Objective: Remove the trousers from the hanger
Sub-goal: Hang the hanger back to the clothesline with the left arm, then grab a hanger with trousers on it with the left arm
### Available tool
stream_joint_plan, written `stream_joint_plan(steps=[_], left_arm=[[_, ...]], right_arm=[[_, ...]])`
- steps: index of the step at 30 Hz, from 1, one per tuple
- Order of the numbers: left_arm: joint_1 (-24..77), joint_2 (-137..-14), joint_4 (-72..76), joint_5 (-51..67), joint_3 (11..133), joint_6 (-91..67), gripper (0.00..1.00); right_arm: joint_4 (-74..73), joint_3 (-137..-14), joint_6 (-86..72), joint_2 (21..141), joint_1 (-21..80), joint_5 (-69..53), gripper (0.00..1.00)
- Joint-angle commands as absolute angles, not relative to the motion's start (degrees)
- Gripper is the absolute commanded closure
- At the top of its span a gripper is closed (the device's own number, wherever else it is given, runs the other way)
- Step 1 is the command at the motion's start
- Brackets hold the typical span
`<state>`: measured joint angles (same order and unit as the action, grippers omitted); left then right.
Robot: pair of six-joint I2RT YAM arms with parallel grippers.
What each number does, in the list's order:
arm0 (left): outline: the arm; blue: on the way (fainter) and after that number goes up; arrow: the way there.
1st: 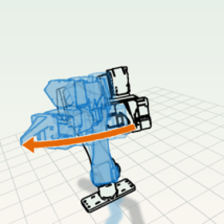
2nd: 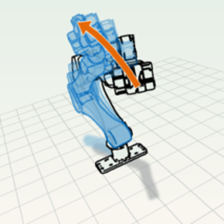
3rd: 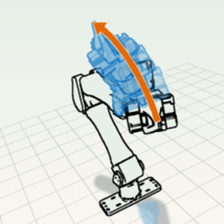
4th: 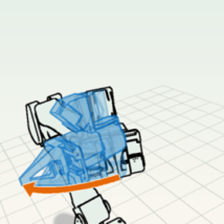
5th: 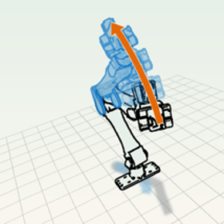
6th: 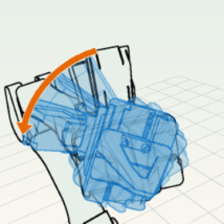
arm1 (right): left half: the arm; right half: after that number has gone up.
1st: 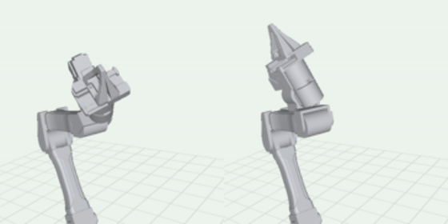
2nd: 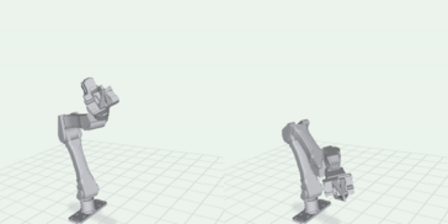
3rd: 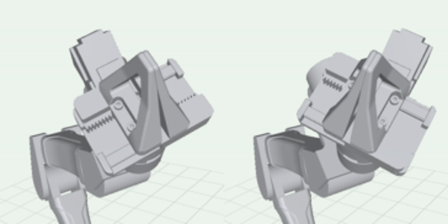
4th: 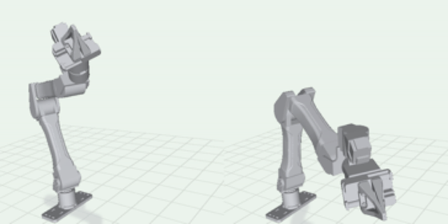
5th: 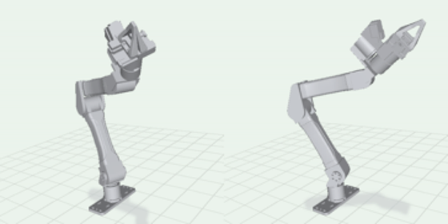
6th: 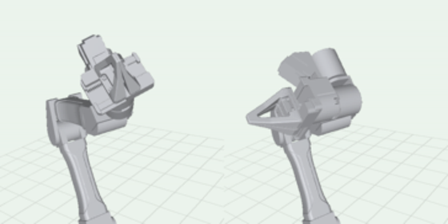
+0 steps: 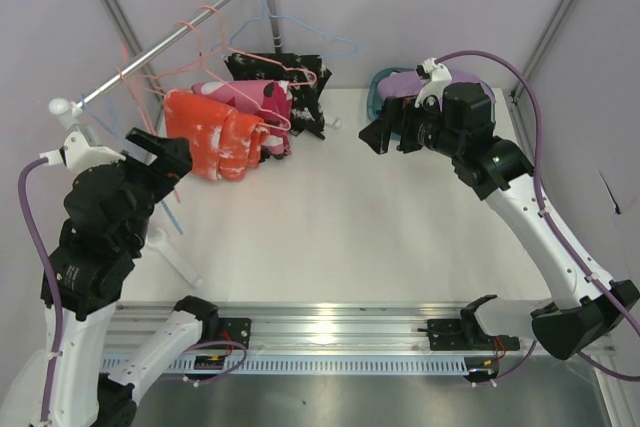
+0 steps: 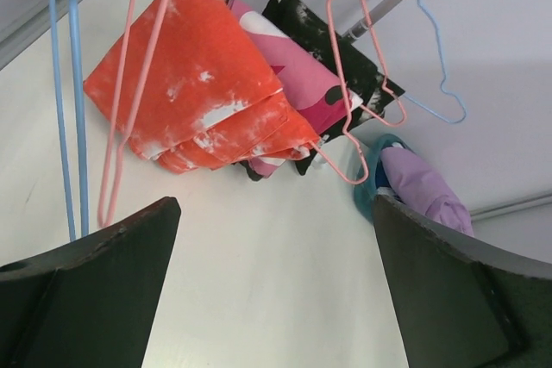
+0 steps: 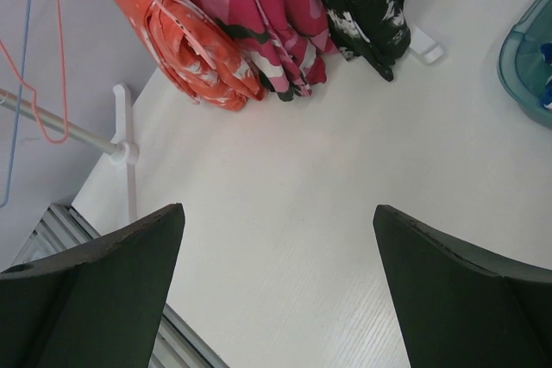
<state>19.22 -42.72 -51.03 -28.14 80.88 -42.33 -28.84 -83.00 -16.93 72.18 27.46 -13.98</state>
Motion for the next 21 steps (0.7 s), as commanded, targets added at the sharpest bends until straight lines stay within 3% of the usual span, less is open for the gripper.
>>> stream_joint_plan(steps=[1,6,9,15,21], left_arm=[[19.5,-42.4,-45.6,-23.8,81.1,-37.8,0.02],[20.1,-49.0,-35.7,-12.8,83.6,-35.2,0.15],[22.6,-53.7,-34.2,-17.9,85.5,-37.1,0.24],[27.4,-59.8,-29.9,-30.8,84.2,-41.6,0.23],[28.7,-67.2,-23.9,-34.5,84.4,-41.1,0.24]], right_arm=[[-27.2,-85.3,-16.8,72.3,27.3,-13.3,0.01],[-27.2,-84.7,-18.2,73.3,26.3,-13.6,0.01],[-26.9,-83.2,-19.6,72.8,24.8,-13.5,0.01],[-26.0,-80.3,-21.6,69.9,20.7,-14.6,0.01],[-26.9,-79.5,-21.5,68.8,17.4,-16.2,0.00]])
